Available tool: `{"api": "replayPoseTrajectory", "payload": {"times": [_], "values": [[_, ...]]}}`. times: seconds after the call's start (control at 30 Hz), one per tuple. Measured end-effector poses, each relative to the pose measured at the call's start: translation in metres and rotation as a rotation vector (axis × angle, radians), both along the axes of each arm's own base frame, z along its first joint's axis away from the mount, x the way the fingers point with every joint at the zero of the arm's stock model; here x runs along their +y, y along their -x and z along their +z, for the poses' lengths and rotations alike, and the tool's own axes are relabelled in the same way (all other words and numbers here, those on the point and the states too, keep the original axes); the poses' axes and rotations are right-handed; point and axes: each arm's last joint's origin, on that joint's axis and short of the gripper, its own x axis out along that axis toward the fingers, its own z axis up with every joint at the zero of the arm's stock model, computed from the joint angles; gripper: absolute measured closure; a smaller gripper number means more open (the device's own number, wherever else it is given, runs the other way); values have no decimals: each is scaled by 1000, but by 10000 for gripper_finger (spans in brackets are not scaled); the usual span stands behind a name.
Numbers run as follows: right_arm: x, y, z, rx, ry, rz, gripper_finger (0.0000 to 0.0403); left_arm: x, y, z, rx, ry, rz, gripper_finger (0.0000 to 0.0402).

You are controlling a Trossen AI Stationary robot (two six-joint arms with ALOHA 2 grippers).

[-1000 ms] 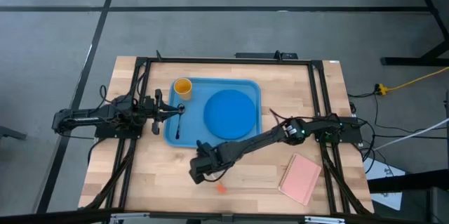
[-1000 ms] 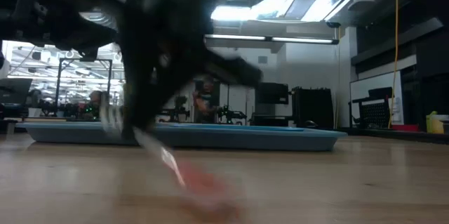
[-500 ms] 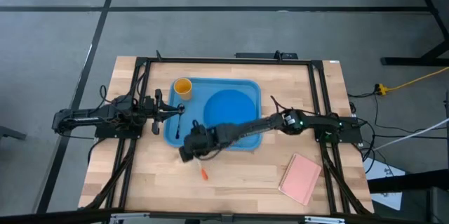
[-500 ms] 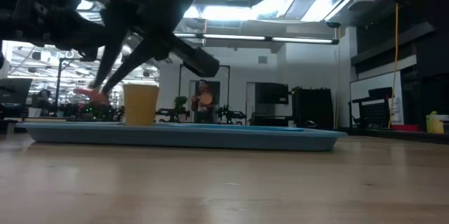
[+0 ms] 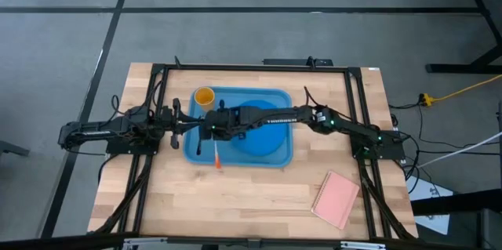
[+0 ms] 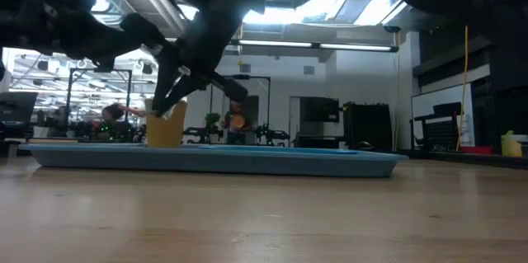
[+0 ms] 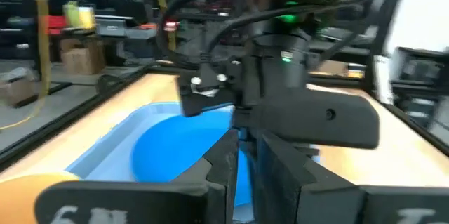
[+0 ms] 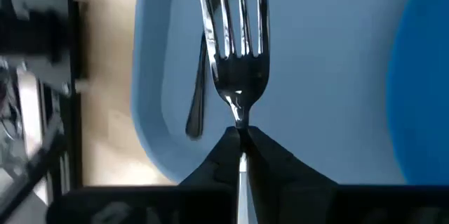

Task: Pick and place plate/cup/fork/spoon on tray
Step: Put the orange fork on the light blue tray to the left of the blue plate

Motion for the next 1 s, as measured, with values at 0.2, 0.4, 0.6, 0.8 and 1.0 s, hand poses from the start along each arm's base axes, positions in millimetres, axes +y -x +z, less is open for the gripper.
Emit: {"api": "replayPoseTrajectory", "payload": {"times": [0.2,0.4,0.6,0.8,1.0], "values": [[-6,-1,-6,11,23,-77,385,2,0,0,4,1,67,350],[-11,0,-10,23,103,-148,383,3,0,0,-5,1,102,350],[-7,0,-15,40,122,-148,383,3,0,0,-6,1,104,350],[-6,2,-16,63,157,-148,383,3,0,1,-7,1,107,350],[-6,1,-15,53,175,-140,371,3,0,1,-7,1,109,350]]}}
